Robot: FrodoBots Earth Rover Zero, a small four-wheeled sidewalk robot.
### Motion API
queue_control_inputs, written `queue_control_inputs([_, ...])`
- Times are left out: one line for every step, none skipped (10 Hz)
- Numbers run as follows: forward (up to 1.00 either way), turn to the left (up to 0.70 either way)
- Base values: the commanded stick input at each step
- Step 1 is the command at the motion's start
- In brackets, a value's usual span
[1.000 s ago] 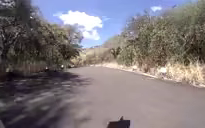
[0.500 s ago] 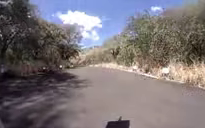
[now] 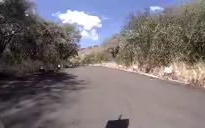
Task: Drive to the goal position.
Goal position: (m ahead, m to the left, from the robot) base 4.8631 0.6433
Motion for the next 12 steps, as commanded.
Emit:
queue_control_inputs([0.5,0.0])
queue_control_inputs([0.5,0.0])
queue_control_inputs([0.5,0.0])
queue_control_inputs([0.5,0.0])
queue_control_inputs([0.5,0.0])
queue_control_inputs([0.5,0.0])
queue_control_inputs([0.5,0.0])
queue_control_inputs([0.5,0.0])
queue_control_inputs([0.5,0.0])
queue_control_inputs([0.5,0.0])
queue_control_inputs([0.5,0.0])
queue_control_inputs([0.5,0.0])
